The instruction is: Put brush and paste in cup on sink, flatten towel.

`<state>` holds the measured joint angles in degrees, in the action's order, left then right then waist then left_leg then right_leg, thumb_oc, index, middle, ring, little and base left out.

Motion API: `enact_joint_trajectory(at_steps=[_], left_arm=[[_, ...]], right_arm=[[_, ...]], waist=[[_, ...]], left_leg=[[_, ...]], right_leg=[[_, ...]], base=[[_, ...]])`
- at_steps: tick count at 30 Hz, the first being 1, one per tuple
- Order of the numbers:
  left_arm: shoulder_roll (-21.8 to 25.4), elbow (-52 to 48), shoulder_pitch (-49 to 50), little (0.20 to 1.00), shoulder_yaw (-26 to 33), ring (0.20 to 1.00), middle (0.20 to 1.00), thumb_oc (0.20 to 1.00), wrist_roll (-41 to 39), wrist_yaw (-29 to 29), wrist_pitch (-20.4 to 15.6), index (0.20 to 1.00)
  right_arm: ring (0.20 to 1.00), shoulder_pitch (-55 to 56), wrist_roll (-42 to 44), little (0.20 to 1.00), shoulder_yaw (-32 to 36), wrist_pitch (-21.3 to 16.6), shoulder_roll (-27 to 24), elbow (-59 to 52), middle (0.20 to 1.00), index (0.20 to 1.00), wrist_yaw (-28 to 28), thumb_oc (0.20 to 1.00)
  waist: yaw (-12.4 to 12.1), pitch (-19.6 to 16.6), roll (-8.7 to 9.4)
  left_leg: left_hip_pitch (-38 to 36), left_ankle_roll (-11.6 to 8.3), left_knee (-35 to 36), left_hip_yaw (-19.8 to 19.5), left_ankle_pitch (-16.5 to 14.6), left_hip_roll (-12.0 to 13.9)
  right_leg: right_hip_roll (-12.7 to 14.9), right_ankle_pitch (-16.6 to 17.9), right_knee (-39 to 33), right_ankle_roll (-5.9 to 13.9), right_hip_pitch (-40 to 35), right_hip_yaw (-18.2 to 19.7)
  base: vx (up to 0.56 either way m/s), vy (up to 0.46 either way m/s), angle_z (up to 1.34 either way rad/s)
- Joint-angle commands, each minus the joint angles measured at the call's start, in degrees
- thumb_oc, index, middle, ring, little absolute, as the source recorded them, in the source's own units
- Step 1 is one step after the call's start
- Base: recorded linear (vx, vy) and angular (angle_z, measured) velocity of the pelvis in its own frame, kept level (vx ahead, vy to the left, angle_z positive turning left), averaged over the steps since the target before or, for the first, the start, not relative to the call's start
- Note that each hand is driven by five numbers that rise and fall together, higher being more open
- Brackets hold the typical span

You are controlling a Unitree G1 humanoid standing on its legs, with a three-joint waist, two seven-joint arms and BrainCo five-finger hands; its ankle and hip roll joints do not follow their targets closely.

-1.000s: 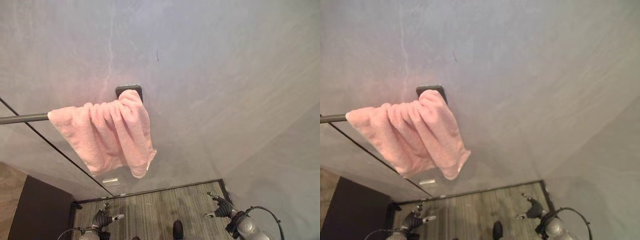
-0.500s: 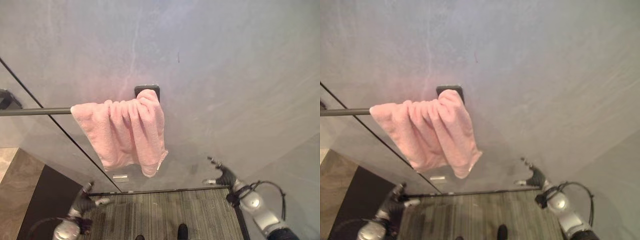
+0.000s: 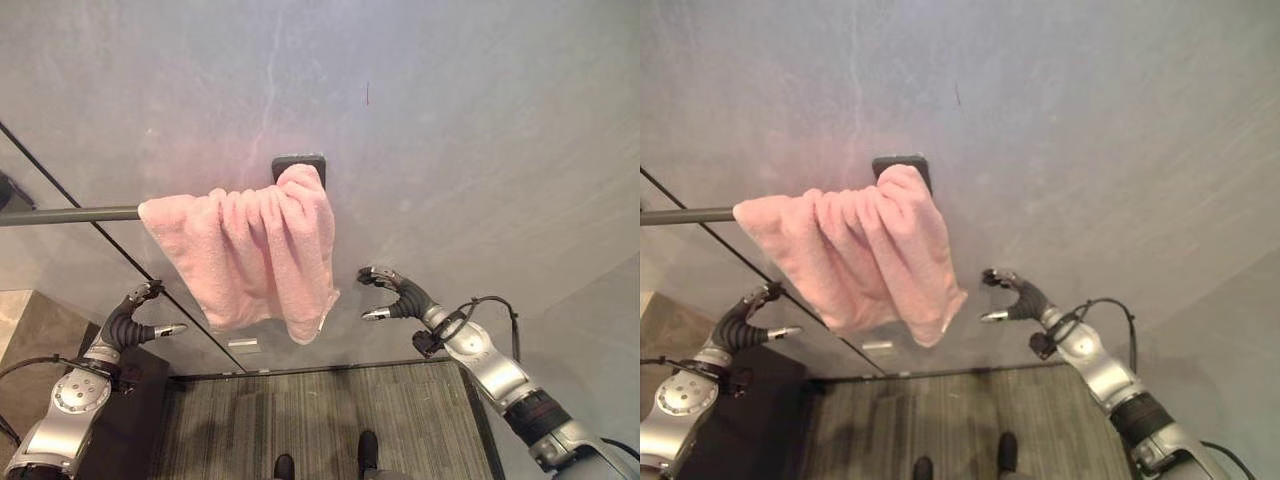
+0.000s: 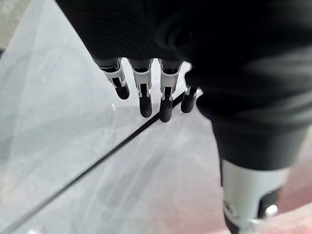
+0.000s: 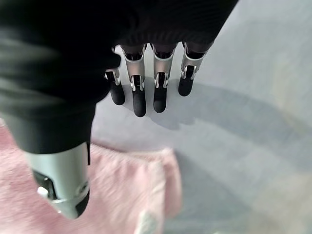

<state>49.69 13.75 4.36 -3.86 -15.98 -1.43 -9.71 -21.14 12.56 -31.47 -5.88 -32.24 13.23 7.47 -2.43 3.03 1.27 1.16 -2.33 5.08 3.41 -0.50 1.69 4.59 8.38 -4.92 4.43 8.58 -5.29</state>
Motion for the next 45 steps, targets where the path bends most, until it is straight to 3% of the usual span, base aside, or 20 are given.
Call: enact_joint_trajectory(at_steps=[1,8,22,38,40,41,42,43,45], left_arm=[[3.7,-1.5,-6.2,1.000,-2.2,1.000,1.000,1.000,-7.8,-2.5,-2.9,1.000],[5.9,-2.5,-11.3,1.000,-5.7,1.000,1.000,1.000,-13.6,-3.1,-3.2,1.000],[5.2,-5.6,-14.6,1.000,-8.5,1.000,1.000,1.000,-15.3,-2.9,-2.8,1.000],[1.9,-8.4,-18.6,1.000,-11.8,1.000,1.000,1.000,-24.2,-3.7,-2.4,1.000],[0.9,-8.4,-19.0,1.000,-12.2,1.000,1.000,1.000,-24.1,-3.4,-2.3,1.000],[0.4,-8.4,-19.3,0.840,-12.9,0.840,0.840,0.840,-24.4,-3.6,-2.1,0.840],[0.4,-8.4,-19.4,0.432,-12.9,0.432,0.432,0.432,-24.4,-3.6,-2.1,0.432],[-1.3,-8.5,-19.3,0.200,-13.1,0.200,0.200,0.200,-24.6,-3.5,-2.1,0.200],[-2.9,-8.3,-18.8,0.200,-13.0,0.200,0.200,0.200,-24.9,-3.4,-2.1,0.200]], right_arm=[[1.000,-6.3,7.6,1.000,-0.9,-1.3,1.9,-0.5,1.000,1.000,1.0,1.000],[1.000,-10.3,14.6,1.000,-4.3,-0.5,2.5,0.9,1.000,1.000,1.7,1.000],[1.000,-13.2,16.0,1.000,-7.2,0.1,4.6,1.0,1.000,1.000,1.6,1.000],[1.000,-16.2,16.9,1.000,-8.8,0.7,6.8,1.1,1.000,1.000,0.7,1.000],[0.539,-16.3,16.6,0.539,-8.7,0.8,7.4,1.3,0.539,0.539,0.6,0.539],[0.322,-16.3,16.5,0.322,-8.6,0.8,7.7,1.2,0.322,0.322,0.5,0.322],[0.213,-16.3,16.5,0.213,-8.6,0.8,7.7,1.2,0.213,0.213,0.5,0.213],[0.200,-15.8,16.2,0.200,-8.4,0.8,8.2,0.9,0.200,0.200,0.3,0.200],[0.200,-15.0,15.7,0.200,-7.9,0.7,8.6,0.9,0.200,0.200,0.2,0.200]], waist=[[0.1,0.1,1.05],[0.0,1.0,1.96],[0.0,0.2,3.06],[0.1,0.2,3.00],[0.2,0.1,2.91],[0.2,0.0,2.88],[0.2,0.0,2.88],[0.3,-0.2,2.73],[0.4,-0.4,2.60]], left_leg=[[2.2,1.61,-0.8,0.7,0.6,-2.9],[3.0,1.74,-2.1,1.3,0.3,-2.8],[1.4,1.46,-1.1,1.6,0.1,-2.1],[1.4,1.51,-0.9,1.3,0.1,-2.0],[1.3,1.53,-0.9,1.3,0.0,-2.0],[1.2,1.55,-0.9,1.3,-0.1,-2.0],[1.2,1.55,-0.9,1.3,-0.1,-2.0],[0.9,1.55,-1.0,1.3,-0.2,-2.1],[0.7,1.55,-1.0,1.2,-0.3,-2.0]], right_leg=[[5.1,-0.1,3.0,6.03,-1.3,1.5],[5.2,0.0,3.1,5.99,-0.6,1.9],[4.5,-0.7,2.2,5.75,-1.9,1.9],[4.5,-0.6,1.8,5.71,-2.0,1.9],[4.6,-0.7,1.8,5.71,-2.2,1.9],[4.6,-0.7,1.8,5.72,-2.3,1.9],[4.6,-0.7,1.8,5.72,-2.3,1.9],[4.6,-0.9,1.8,5.73,-2.6,1.8],[4.6,-1.1,1.9,5.72,-2.8,1.8]], base=[[0.00,0.023,-0.08],[0.00,0.000,0.00],[0.02,-0.007,-0.01],[0.00,0.000,0.00],[0.00,0.000,0.00],[0.00,0.000,0.00],[0.00,0.000,0.00],[0.00,0.000,0.00],[0.02,0.001,0.00]])
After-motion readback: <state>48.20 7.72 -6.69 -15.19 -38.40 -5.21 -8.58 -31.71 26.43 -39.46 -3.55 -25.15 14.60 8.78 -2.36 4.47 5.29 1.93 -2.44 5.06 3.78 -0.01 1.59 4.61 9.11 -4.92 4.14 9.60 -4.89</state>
